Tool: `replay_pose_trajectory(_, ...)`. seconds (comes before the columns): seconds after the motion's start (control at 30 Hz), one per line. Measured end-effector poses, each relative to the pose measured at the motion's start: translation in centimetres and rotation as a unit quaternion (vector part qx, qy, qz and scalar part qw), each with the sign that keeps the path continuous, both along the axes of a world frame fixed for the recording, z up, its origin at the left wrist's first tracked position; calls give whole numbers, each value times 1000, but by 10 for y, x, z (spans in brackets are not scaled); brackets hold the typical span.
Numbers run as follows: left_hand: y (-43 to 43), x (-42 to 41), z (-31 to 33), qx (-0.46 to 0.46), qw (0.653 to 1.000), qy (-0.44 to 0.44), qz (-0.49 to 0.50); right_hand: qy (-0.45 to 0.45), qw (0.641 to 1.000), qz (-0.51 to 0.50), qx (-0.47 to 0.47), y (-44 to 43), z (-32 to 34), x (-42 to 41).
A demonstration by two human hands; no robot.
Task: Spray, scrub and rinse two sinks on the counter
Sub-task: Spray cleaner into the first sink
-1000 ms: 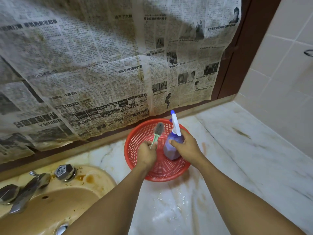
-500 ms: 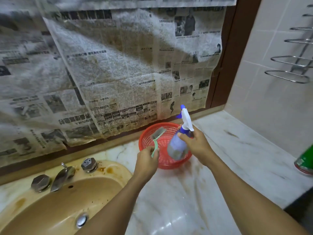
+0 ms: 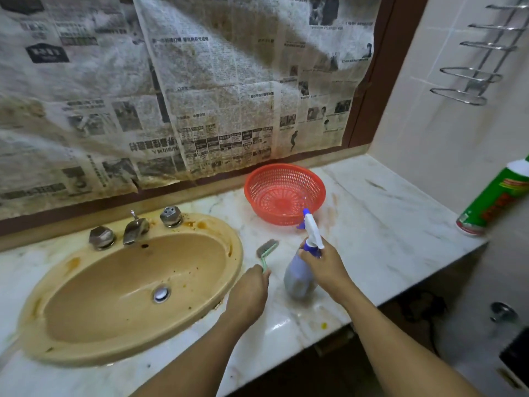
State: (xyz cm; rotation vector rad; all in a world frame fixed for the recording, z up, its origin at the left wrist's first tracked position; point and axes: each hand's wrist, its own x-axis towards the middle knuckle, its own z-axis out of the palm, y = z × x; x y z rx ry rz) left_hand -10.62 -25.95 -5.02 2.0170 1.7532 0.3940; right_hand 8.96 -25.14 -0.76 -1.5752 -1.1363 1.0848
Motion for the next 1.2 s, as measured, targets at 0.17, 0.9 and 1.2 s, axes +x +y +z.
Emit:
replay_pose_trajectory(0.17, 5, 10, -31, -9, 1000, 12, -4, -4, 1000, -9, 19, 5, -14, 11)
replay_pose_trajectory(0.9, -14, 8, -38, 16, 989, -129, 73, 16, 992, 105, 75, 25, -1, 22)
replay_pose_trajectory(1.2, -23, 22, -17, -24, 968, -237, 79, 52, 993, 86, 64, 32, 2, 18)
